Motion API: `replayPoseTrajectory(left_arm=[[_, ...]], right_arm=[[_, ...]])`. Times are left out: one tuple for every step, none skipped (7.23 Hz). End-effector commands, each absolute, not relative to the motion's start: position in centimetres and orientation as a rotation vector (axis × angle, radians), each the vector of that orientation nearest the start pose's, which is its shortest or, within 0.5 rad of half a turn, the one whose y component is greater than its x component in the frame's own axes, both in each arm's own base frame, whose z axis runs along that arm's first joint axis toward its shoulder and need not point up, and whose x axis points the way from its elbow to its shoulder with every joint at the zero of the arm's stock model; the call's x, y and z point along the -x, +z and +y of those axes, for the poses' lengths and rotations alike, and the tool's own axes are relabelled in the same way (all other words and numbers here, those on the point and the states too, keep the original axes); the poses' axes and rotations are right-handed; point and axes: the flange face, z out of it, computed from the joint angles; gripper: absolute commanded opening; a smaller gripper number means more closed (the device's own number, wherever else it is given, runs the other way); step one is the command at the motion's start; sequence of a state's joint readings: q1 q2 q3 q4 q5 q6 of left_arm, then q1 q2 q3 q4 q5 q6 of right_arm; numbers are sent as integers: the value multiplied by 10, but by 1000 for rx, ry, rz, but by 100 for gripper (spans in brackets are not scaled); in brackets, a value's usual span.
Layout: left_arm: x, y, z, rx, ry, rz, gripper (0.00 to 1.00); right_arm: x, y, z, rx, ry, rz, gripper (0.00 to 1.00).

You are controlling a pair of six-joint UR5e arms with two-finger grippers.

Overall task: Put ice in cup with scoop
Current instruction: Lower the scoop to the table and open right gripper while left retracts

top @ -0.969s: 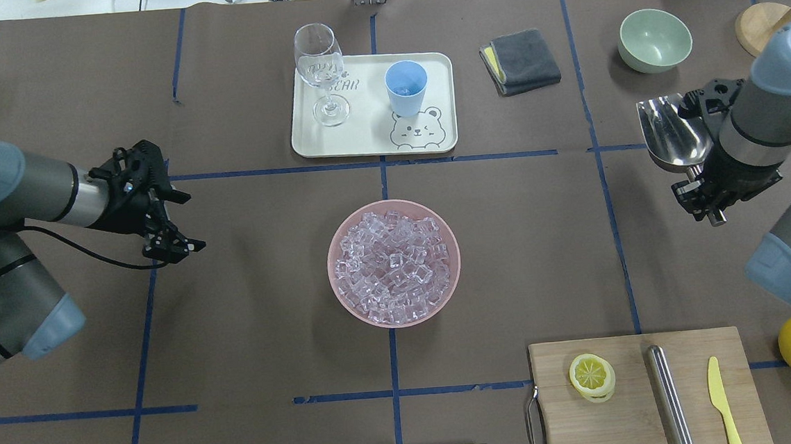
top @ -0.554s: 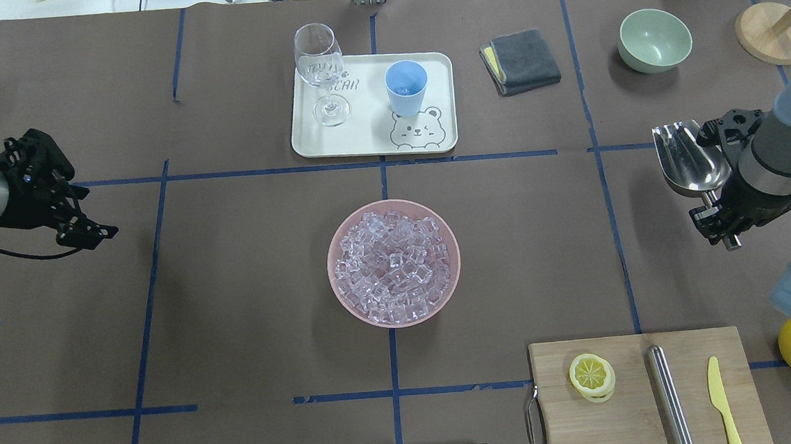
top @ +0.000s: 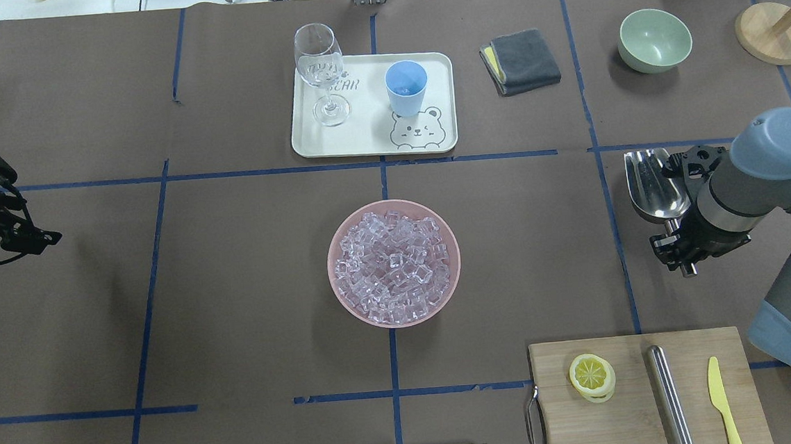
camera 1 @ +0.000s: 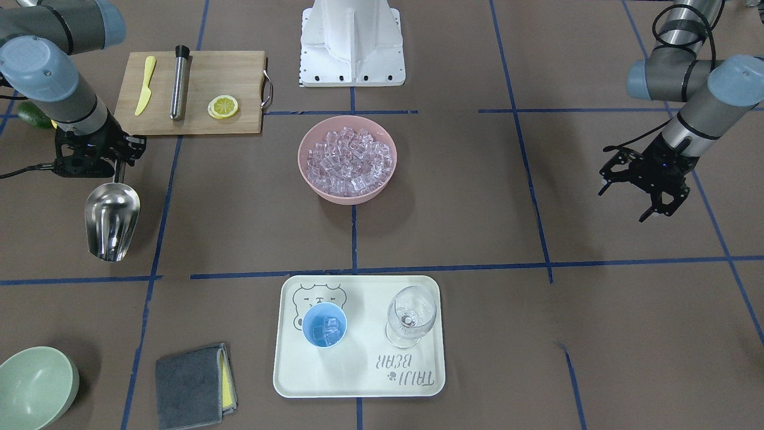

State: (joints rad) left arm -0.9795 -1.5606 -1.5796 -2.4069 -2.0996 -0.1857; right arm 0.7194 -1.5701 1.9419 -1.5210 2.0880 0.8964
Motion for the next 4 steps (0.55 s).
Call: replayPoseTrajectory(left_arm=[[-214,574,-480,-564,577,777,100],[-213,574,-481,-566,574,778,100],[-213,573,-481,-567,574,778,100],[-213,572,-481,-569,573,778,100]], right_arm=[[324,489,-380,139,-81,-639,0],[325,491,-380,142,-81,-636,0],[328,492,-380,146,-85,-636,0],[329,493,-380,148,-84,-633,0]])
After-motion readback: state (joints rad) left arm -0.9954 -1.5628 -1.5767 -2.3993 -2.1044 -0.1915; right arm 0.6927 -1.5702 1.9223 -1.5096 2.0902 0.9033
